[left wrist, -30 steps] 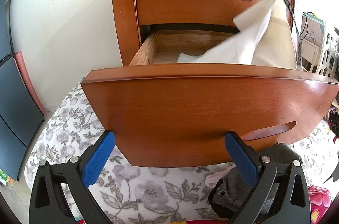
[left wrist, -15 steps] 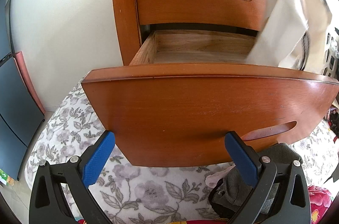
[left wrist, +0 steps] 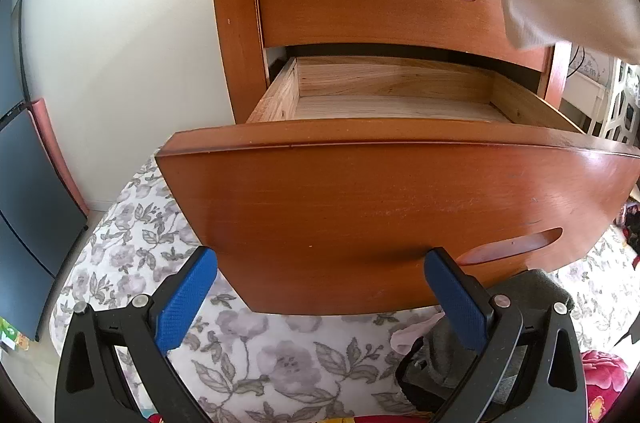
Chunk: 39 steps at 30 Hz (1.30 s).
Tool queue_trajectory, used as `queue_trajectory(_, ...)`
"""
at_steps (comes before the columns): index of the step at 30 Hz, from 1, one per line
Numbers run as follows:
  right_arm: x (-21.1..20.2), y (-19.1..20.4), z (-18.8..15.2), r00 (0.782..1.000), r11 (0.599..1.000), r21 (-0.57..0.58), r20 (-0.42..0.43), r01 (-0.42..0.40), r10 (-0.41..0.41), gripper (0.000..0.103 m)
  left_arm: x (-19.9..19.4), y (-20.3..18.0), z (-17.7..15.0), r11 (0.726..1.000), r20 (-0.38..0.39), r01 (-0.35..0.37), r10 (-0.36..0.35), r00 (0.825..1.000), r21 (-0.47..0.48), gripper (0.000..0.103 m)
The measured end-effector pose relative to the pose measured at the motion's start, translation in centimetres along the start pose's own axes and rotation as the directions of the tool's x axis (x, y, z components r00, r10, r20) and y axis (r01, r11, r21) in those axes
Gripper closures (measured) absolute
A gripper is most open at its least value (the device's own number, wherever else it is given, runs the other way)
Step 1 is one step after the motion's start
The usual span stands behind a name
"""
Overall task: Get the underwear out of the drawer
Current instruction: 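Lift the white T-shirt up out of the drawer with the right gripper, then lower the white T-shirt onto the clothes pile with the right gripper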
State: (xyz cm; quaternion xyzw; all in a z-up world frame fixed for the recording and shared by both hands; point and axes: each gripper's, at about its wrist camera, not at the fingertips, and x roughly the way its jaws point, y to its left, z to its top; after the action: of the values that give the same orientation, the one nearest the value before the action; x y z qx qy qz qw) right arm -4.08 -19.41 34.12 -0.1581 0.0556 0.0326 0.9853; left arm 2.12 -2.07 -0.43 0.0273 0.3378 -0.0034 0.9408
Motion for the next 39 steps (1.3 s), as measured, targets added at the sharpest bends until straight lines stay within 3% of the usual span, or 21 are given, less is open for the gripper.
queue_trajectory(7,-3.6,0.8,0.4,0.999,0.999,-0.029,0.035,-0.022,0.023,0.101,0.0,-0.1,0.1,1.000,-0.002,-0.010,0.010,1.000,-0.001,0.000)
queue_trajectory(13,-3.3,2.2,-2.0,0.996,0.996,-0.044,-0.056,-0.078,0.076,0.100,-0.1,-0.1,0.1,1.000,-0.002,-0.012,0.012,1.000,-0.001,0.000)
queue_trajectory(18,-2.0,3.2,-4.7,0.979,0.990,-0.026,-0.157,-0.137,0.131,0.100,-0.1,-0.1,0.1,1.000,-0.003,-0.011,0.011,1.000,-0.001,0.000)
queue_trajectory(30,0.2,6.2,-9.8,0.903,0.958,0.017,-0.328,-0.288,0.277,0.100,-0.1,-0.1,0.1,1.000,-0.004,-0.012,0.012,1.000,0.002,0.000)
queue_trajectory(34,1.5,7.3,-12.0,0.869,0.948,0.028,-0.392,-0.317,0.302,0.100,-0.2,-0.1,0.0,1.000,-0.005,-0.011,0.011,1.000,0.002,0.000)
queue_trajectory(39,3.8,8.5,-15.9,0.804,0.939,0.067,-0.498,-0.337,0.324,0.100,-0.1,-0.1,0.0,1.000,-0.006,-0.011,0.011,1.000,0.002,0.000)
